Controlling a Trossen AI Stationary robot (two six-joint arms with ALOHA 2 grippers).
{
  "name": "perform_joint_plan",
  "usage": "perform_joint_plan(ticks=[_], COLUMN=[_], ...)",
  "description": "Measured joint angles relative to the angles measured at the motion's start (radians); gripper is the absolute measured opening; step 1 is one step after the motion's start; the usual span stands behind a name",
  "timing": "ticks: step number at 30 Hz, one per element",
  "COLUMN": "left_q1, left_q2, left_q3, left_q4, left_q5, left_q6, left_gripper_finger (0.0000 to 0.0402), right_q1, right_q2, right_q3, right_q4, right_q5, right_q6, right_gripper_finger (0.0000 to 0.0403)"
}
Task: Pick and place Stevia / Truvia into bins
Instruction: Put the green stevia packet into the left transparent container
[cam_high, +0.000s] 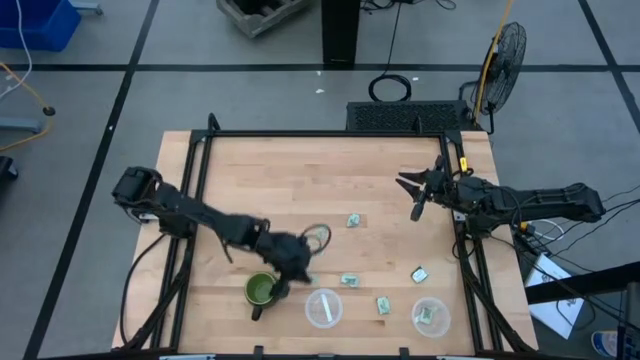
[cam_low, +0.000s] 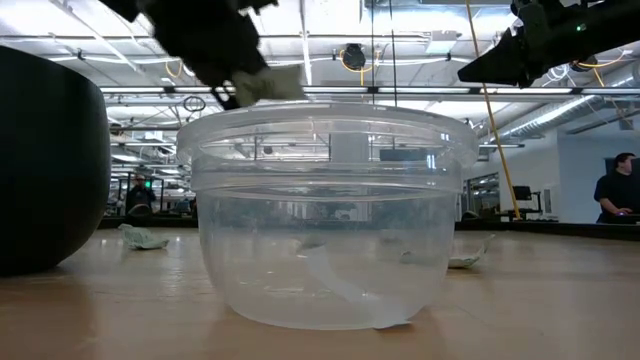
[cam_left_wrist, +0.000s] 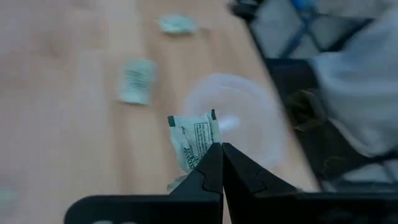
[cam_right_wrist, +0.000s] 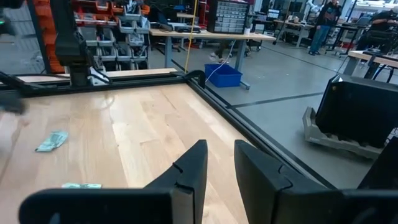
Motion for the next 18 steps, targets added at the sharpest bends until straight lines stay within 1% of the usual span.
perform_joint_plan(ticks=[4,9,14,18], left_q1=[-0.066,-0.079,-0.070,-0.071], left_q2=[0.044,0.138,0.221,0.285], left_q3=[0.000,0.000,0.021,0.070], left_q4=[0.129,0.287,0.295,0.298], left_q5=[-0.015,-0.017,-0.011,0.030], left_q6=[-0.072,-0.108,-0.175,-0.215], left_gripper_finger=[0.0002,0.0002,0.0003,0.0002], right_q1=[0.000,0.000,0.000,0.000], right_q2=[0.000,0.000,0.000,0.000], right_q3=[0.000,0.000,0.000,0.000], right_q4=[0.002,0.017,0.023,0.034], right_q5=[0.001,0.001,0.001,0.002], right_q6=[0.000,0.001,0.000,0.000], right_gripper_finger=[0.0073,0.0073,0.0073,0.0073])
